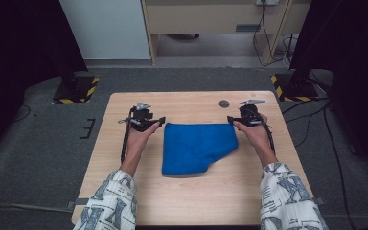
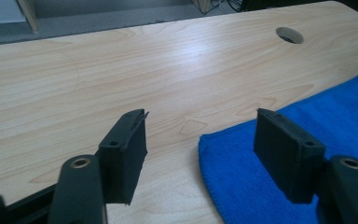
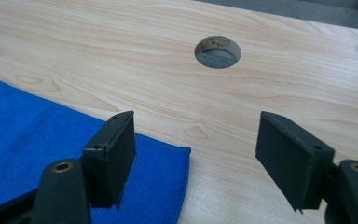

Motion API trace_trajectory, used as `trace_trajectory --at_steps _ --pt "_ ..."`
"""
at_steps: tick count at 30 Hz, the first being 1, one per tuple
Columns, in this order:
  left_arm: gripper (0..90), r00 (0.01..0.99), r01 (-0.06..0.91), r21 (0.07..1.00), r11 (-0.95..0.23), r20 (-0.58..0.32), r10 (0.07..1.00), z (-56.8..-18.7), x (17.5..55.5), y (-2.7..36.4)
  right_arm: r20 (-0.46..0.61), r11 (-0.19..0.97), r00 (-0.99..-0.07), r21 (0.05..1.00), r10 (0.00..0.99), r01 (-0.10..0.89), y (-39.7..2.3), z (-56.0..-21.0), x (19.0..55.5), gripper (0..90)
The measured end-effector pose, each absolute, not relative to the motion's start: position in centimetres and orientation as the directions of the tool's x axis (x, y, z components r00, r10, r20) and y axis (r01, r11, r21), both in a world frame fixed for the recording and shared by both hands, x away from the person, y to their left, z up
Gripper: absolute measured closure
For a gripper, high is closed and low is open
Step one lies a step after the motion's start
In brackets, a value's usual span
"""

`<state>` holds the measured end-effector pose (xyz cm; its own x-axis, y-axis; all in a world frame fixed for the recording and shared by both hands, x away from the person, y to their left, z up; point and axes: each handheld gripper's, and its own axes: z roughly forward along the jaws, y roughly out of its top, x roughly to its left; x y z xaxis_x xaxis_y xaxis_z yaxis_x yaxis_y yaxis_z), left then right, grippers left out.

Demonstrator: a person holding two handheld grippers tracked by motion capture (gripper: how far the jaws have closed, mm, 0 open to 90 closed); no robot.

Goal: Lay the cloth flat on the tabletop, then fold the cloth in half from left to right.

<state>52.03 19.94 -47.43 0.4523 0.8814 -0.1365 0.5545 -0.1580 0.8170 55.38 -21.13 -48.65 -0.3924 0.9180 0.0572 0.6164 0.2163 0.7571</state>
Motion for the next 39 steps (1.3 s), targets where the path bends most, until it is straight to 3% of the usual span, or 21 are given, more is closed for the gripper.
trace_trajectory --at_steps 17,27,31,39 --pt "13.9 0.466 0.541 0.831 -0.126 -0.172 0.868 -47.3 46.9 21.5 0.093 0.23 -0.477 0.786 0.874 0.573 -21.6 -46.7 50.9 15.1" --pt "12.8 0.499 0.539 0.827 -0.157 -0.163 0.851 -48.5 45.1 21.5 0.099 0.25 -0.521 0.792 0.848 0.557 -22.0 -47.5 48.5 31.9" --pt "12.9 0.504 0.544 0.816 -0.195 -0.132 0.853 -49.1 43.6 21.6 0.107 0.247 -0.536 0.801 0.837 0.545 -22.3 -47.8 46.8 35.6" --pt "12.8 0.514 0.535 0.828 -0.167 -0.163 0.842 -49.3 40.7 21.9 0.096 0.256 -0.556 0.813 0.826 0.522 -23.2 -49.0 43.2 40.9"
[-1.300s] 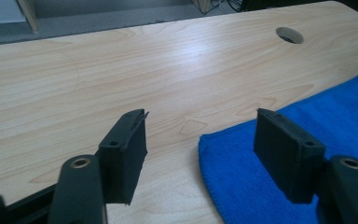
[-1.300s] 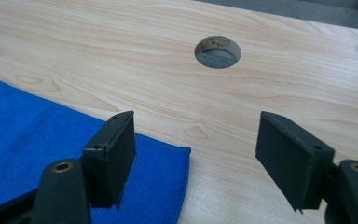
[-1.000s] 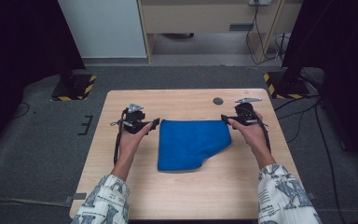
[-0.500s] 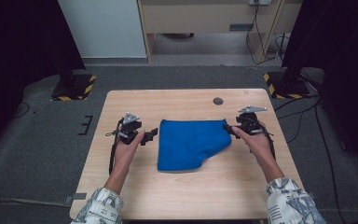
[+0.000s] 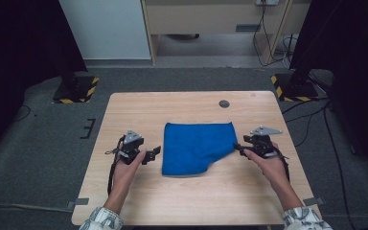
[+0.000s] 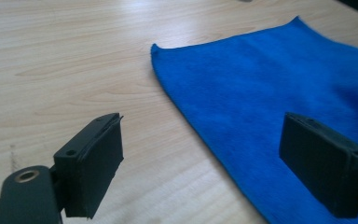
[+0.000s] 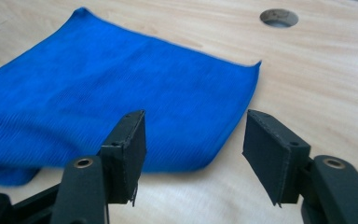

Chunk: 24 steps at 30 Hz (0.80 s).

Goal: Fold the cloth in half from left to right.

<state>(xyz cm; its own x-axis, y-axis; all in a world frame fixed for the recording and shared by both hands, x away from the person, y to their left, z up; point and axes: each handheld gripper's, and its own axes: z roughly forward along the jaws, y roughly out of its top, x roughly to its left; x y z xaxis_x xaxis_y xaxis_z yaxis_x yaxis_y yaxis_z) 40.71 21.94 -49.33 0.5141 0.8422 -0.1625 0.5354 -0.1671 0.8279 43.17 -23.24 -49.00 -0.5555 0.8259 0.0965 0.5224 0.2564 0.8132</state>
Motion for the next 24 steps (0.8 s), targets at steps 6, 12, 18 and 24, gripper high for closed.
trace_trajectory --at_steps 6,12,18,24 --pt "12.5 0.514 0.52 0.834 -0.185 -0.132 0.848 -49.8 38.8 22.0 0.091 0.285 -0.585 0.807 0.806 0.518 -22.7 -50.1 41.5 48.1" --pt "12.8 0.526 0.53 0.817 -0.228 -0.106 0.844 -50.5 38.0 21.6 0.097 0.286 -0.605 0.814 0.791 0.505 -22.0 -50.3 40.8 56.4" --pt "14.0 0.519 0.553 0.808 -0.204 -0.142 0.843 -50.8 36.9 20.9 0.08 0.31 -0.63 0.818 0.772 0.484 -22.1 -50.4 39.6 68.5" --pt "16.2 0.537 0.544 0.809 -0.223 -0.131 0.833 -50.6 35.2 20.3 0.078 0.318 -0.653 0.826 0.753 0.466 -22.0 -50.3 39.0 78.6"
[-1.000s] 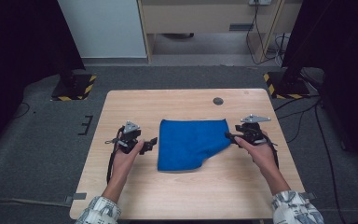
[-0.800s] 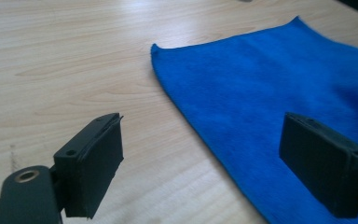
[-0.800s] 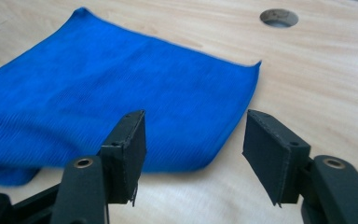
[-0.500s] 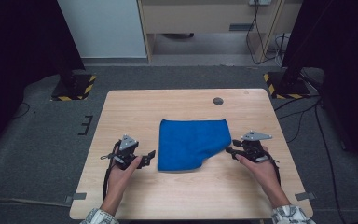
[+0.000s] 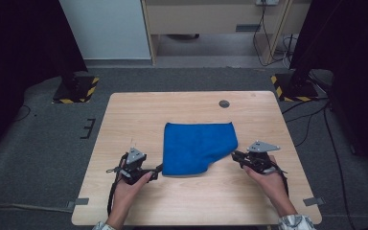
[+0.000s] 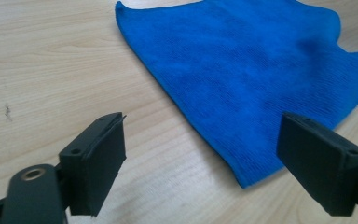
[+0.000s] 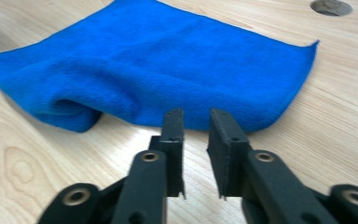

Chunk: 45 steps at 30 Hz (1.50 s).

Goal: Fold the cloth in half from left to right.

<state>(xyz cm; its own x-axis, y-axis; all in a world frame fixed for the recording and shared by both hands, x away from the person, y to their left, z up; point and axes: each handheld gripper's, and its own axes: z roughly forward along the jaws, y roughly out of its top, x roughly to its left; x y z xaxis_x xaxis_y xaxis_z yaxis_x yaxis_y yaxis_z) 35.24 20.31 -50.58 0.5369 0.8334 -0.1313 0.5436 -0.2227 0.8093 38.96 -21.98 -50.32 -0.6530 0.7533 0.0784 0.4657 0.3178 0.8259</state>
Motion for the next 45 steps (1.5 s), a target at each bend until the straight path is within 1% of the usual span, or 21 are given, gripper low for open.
trace_trajectory --at_steps 6,8,10,11,12,13,14,15,17,23,31,34,35,36,37,42,44,45 --pt "17.5 0.566 0.533 0.802 -0.267 -0.104 0.818 -50.8 34.3 19.1 0.072 0.35 -0.682 0.816 0.728 0.459 -20.7 -50.6 38.7 78.8" --pt "17.6 0.575 0.531 0.802 -0.275 -0.103 0.812 -50.8 34.0 18.7 0.066 0.355 -0.688 0.819 0.723 0.451 -20.2 -50.7 38.6 73.3" --pt "17.6 0.587 0.522 0.801 -0.293 -0.088 0.805 -50.8 33.8 18.4 0.066 0.352 -0.687 0.821 0.723 0.449 -20.0 -50.7 38.5 71.6" --pt "17.3 0.593 0.517 0.8 -0.303 -0.08 0.801 -50.9 33.7 18.2 0.065 0.36 -0.696 0.819 0.715 0.447 -19.6 -50.8 38.3 67.3" --pt "17.3 0.599 0.514 0.798 -0.313 -0.073 0.798 -50.9 33.7 18.0 0.065 0.36 -0.696 0.819 0.715 0.447 -19.6 -50.8 38.3 67.3" --pt "16.9 0.605 0.511 0.794 -0.331 -0.059 0.794 -51.2 33.8 17.6 0.06 0.366 -0.699 0.818 0.712 0.443 -19.2 -50.9 38.2 62.3" --pt "16.7 0.605 0.511 0.794 -0.331 -0.059 0.794 -51.2 33.8 17.6 0.06 0.366 -0.699 0.818 0.712 0.443 -19.2 -50.9 38.2 62.3" --pt "16.5 0.609 0.519 0.784 -0.341 -0.059 0.791 -51.5 33.9 17.4 0.06 0.362 -0.7 0.823 0.711 0.438 -18.8 -50.8 38.2 60.1" --pt "16.5 0.612 0.521 0.779 -0.347 -0.058 0.789 -51.7 33.9 17.3 0.059 0.366 -0.708 0.824 0.704 0.432 -18.5 -50.8 38.1 58.5" --pt "18.2 0.615 0.518 0.776 -0.359 -0.047 0.787 -51.7 34.1 17.2 0.048 0.385 -0.726 0.823 0.686 0.418 -17.6 -51.0 38.0 57.5" --pt "25.5 0.612 0.524 0.765 -0.375 -0.032 0.79 -52.1 34.2 17.0 0.007 0.452 -0.763 0.802 0.646 0.39 -15.6 -52.0 37.8 53.1" --pt "25.7 0.618 0.522 0.762 -0.383 -0.028 0.786 -52.1 34.2 17.0 0.004 0.452 -0.763 0.804 0.646 0.387 -15.1 -52.0 38.1 52.7" --pt "26.8 0.617 0.521 0.765 -0.379 -0.03 0.786 -52.1 34.2 17.0 -0.002 0.456 -0.768 0.805 0.64 0.379 -14.6 -52.0 38.4 54.6" --pt "28.2 0.617 0.521 0.765 -0.379 -0.03 0.786 -52.1 34.2 17.0 -0.002 0.456 -0.768 0.805 0.64 0.379 -14.6 -52.0 38.4 54.6" --pt "28.2 0.62 0.518 0.766 -0.381 -0.03 0.784 -52.1 34.2 17.0 -0.006 0.46 -0.772 0.807 0.635 0.371 -14.3 -51.9 38.4 57.0" --pt "36.9 0.633 0.515 0.759 -0.398 -0.025 0.773 -52.1 34.3 17.0 0.004 0.442 -0.785 0.825 0.619 0.352 -13.2 -51.5 38.9 76.0" --pt "38.4 0.636 0.51 0.76 -0.404 -0.017 0.771 -52.1 34.3 16.9 0.007 0.445 -0.792 0.824 0.611 0.35 -12.6 -51.5 39.2 83.0" --pt "39.5 0.64 0.507 0.763 -0.401 -0.021 0.768 -52.0 34.4 16.8 0.011 0.444 -0.792 0.823 0.61 0.354 -12.4 -51.4 39.3 83.9"
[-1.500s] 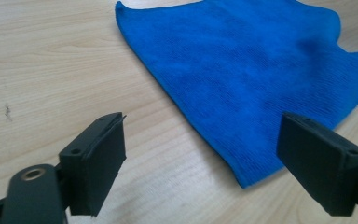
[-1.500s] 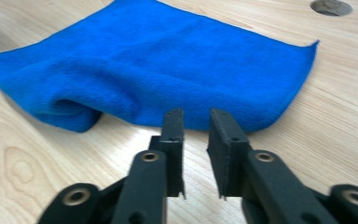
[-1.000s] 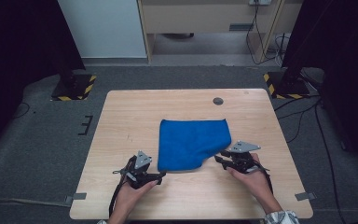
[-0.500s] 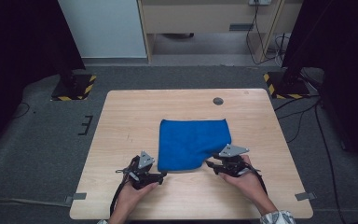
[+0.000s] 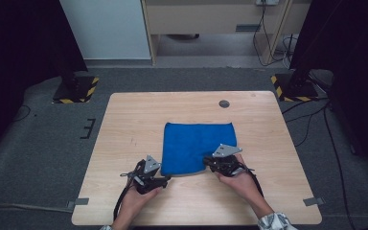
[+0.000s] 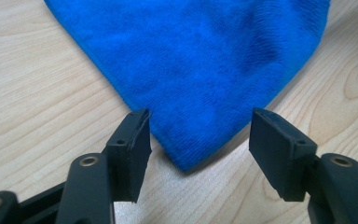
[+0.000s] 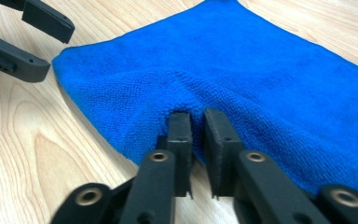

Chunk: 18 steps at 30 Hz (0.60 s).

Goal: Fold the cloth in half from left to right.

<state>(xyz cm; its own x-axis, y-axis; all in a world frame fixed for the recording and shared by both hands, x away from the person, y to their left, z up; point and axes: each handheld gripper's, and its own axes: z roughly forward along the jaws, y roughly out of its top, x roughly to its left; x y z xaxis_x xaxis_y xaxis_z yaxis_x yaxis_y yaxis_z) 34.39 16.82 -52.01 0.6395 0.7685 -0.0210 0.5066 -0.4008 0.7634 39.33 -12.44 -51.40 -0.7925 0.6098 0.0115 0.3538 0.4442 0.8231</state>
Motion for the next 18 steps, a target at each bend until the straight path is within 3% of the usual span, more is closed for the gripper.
trace_trajectory --at_steps 11,13,14,18 --pt "51.3 0.649 0.512 0.749 -0.421 -0.017 0.76 -52.4 35.4 16.4 0.084 0.395 -0.747 0.806 0.66 0.44 -11.5 -49.8 42.4 85.0" --pt "56.1 0.654 0.513 0.744 -0.429 -0.015 0.756 -52.5 35.9 16.2 0.091 0.405 -0.75 0.796 0.655 0.45 -11.3 -49.7 43.1 84.3" --pt "64.1 0.657 0.512 0.743 -0.432 -0.014 0.754 -52.5 36.4 16.1 0.085 0.418 -0.748 0.786 0.658 0.456 -11.2 -49.8 43.6 84.2" --pt "79.7 0.649 0.508 0.757 -0.411 -0.021 0.761 -52.0 37.4 16.3 0.09 0.422 -0.74 0.773 0.667 0.474 -11.1 -50.1 44.7 83.6"
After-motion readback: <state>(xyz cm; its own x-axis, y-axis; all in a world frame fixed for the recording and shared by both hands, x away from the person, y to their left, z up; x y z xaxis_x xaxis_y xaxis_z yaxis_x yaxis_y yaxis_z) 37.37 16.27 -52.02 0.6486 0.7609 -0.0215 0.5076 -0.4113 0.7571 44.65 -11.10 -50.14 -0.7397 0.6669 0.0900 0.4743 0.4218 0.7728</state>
